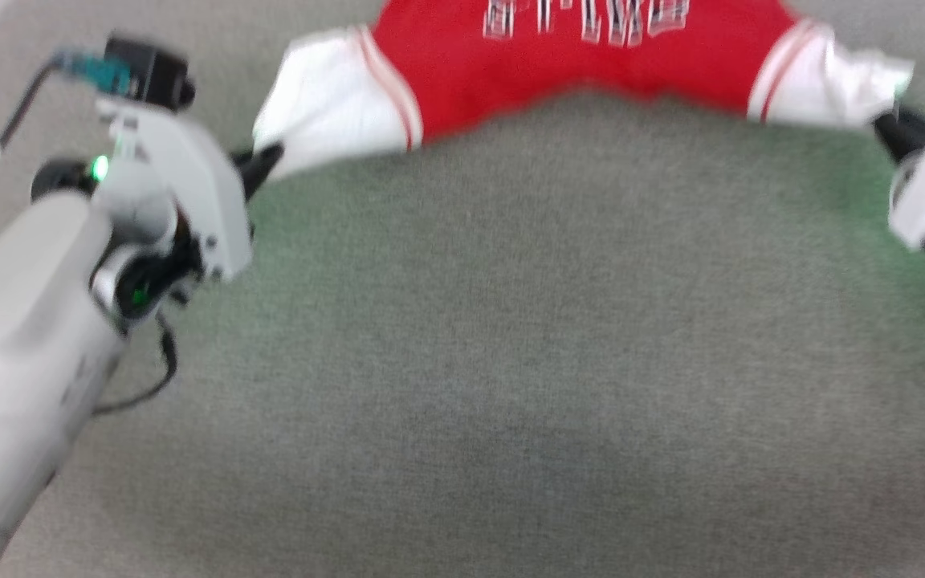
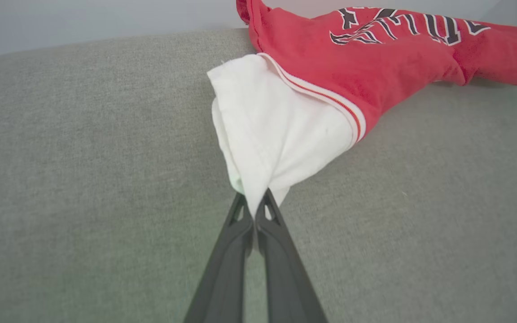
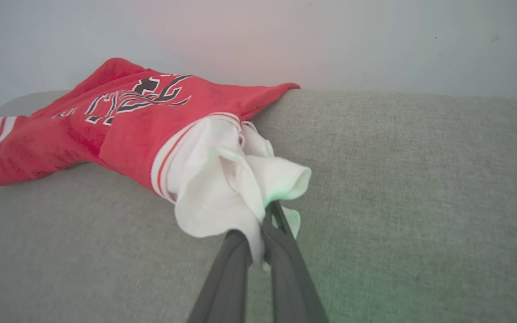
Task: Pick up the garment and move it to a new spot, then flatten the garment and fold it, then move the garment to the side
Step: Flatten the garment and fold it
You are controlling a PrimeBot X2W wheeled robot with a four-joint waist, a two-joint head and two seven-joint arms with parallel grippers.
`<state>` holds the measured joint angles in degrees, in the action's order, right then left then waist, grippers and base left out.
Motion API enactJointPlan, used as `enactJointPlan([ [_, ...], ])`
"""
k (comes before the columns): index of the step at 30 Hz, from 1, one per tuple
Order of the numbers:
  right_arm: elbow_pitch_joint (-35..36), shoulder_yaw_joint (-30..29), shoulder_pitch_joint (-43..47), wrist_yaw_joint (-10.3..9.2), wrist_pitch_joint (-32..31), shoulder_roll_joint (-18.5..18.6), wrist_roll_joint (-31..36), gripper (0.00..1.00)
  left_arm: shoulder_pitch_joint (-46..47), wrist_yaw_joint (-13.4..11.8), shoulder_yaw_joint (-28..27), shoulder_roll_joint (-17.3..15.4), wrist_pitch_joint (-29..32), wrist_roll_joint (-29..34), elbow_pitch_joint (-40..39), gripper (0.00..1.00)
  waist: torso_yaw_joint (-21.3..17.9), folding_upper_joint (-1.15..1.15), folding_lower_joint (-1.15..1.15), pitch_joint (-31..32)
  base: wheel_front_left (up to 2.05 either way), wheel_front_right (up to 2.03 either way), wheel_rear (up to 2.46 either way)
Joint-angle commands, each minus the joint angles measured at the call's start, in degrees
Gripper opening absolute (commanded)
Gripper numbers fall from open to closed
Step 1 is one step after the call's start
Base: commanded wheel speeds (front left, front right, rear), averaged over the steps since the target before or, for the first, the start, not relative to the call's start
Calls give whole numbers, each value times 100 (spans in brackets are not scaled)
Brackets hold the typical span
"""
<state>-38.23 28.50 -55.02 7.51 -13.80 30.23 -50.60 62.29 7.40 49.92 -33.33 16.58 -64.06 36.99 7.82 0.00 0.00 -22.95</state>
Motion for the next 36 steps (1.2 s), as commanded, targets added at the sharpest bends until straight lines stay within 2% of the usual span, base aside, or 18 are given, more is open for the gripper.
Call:
enactJointPlan([
  [1, 115, 25, 251, -3, -49, 30, -134, 0, -167, 8, -5, -86, -42, -21, -87, 0, -176, 0, 0, 697, 0, 0, 0],
  [5, 994, 94, 1162, -3, -694, 590, -670, 0, -856, -166, -68, -537, -13, -273, -725, 0, -216, 0, 0, 1052, 0, 0, 0],
  [8, 1662, 17, 1834, -3, -1214, 983, -1159, 0, -1435, -456, -140, -903, 94, -542, -1454, 0, -249, 0, 0, 1270, 0, 0, 0],
  [11, 2250, -190, 2564, -3, -1606, 1366, -1627, 0, -2091, -969, -200, -1355, 168, -810, -2435, 0, -255, 0, 0, 1465, 0, 0, 0],
  [17, 3357, -656, 4017, -2, -2211, 2120, -2319, 0, -3310, -2248, -504, -2450, 30, -1308, -4634, 0, -243, 0, 0, 1585, 0, 0, 0],
  [20, 3705, -1016, 4634, -3, -2208, 2395, -2393, 0, -3807, -2829, -624, -2906, -128, -1468, -5448, 0, -206, 0, 0, 1555, 0, 0, 0],
  [23, 3926, -1269, 5152, -3, -2158, 2489, -2199, 0, -4233, -3184, -623, -3134, -271, -1627, -5929, 0, -186, 0, 0, 1508, 0, 0, 0],
  [25, 4003, -1400, 5363, -3, -2111, 2409, -1996, 0, -4447, -3267, -582, -3167, -358, -1689, -6022, 0, -177, 0, 0, 1460, 0, 0, 0],
  [27, 3993, -1466, 5511, -3, -2090, 2291, -1683, 0, -4588, -3239, -503, -3094, -427, -1672, -6021, 0, -168, 0, 0, 1411, 0, 0, 0],
  [36, 3665, -1271, 5317, -3, -2108, 1366, -214, 0, -4594, -2691, -110, -2369, -538, -1482, -5059, 0, -110, 0, 0, 1195, 0, 0, 0],
])
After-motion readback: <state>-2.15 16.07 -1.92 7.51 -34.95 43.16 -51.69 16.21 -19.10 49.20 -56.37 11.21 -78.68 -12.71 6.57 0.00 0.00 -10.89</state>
